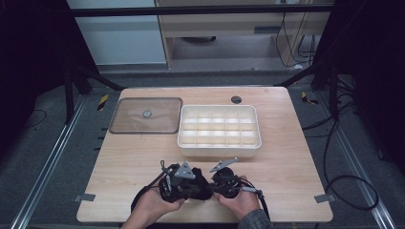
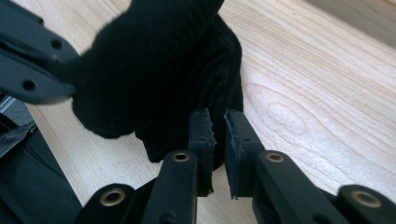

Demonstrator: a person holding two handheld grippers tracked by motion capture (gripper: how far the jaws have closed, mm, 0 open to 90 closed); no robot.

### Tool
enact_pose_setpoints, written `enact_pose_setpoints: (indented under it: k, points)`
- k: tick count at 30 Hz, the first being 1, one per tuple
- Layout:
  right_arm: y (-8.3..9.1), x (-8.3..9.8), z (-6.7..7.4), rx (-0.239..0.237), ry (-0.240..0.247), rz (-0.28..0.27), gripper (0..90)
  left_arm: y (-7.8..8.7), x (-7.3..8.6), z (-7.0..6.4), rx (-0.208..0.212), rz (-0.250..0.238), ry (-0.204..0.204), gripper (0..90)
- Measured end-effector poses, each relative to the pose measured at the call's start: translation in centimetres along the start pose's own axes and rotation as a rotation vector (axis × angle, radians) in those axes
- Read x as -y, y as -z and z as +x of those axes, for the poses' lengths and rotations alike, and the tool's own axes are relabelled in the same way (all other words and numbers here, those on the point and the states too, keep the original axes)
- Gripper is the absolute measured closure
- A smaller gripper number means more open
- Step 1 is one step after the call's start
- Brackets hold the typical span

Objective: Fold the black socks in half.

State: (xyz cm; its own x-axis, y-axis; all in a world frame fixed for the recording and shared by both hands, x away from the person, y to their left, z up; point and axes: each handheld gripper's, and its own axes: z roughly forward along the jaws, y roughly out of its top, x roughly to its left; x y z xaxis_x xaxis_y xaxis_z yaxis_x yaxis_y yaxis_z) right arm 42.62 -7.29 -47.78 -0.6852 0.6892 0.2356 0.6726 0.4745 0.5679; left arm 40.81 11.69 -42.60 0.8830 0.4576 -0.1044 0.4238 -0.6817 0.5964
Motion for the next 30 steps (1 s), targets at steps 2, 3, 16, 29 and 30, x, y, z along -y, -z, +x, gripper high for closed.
enact_pose_setpoints:
  k: [2,3,16,29,30]
  points:
    - [0.2,0.0,0.0,0.001,0.000,-0.007,78.8,-0.2,0.0,-0.1,0.006,0.002,-0.002,87.1]
    - [0.3,0.1,-0.1,0.002,-0.002,-0.019,77.8,-0.3,-0.1,-0.1,0.002,0.007,-0.005,87.1]
    - [2.9,1.1,-0.7,0.038,-0.005,-0.057,67.4,-1.6,-0.4,-0.6,0.008,0.030,-0.014,87.1]
    - [4.5,2.3,-2.2,0.061,-0.036,-0.083,67.1,-3.4,-1.0,-0.9,0.031,0.059,-0.026,87.1]
    - [4.6,2.3,-2.3,0.063,-0.039,-0.083,67.1,-3.6,-1.1,-0.9,0.033,0.062,-0.024,87.1]
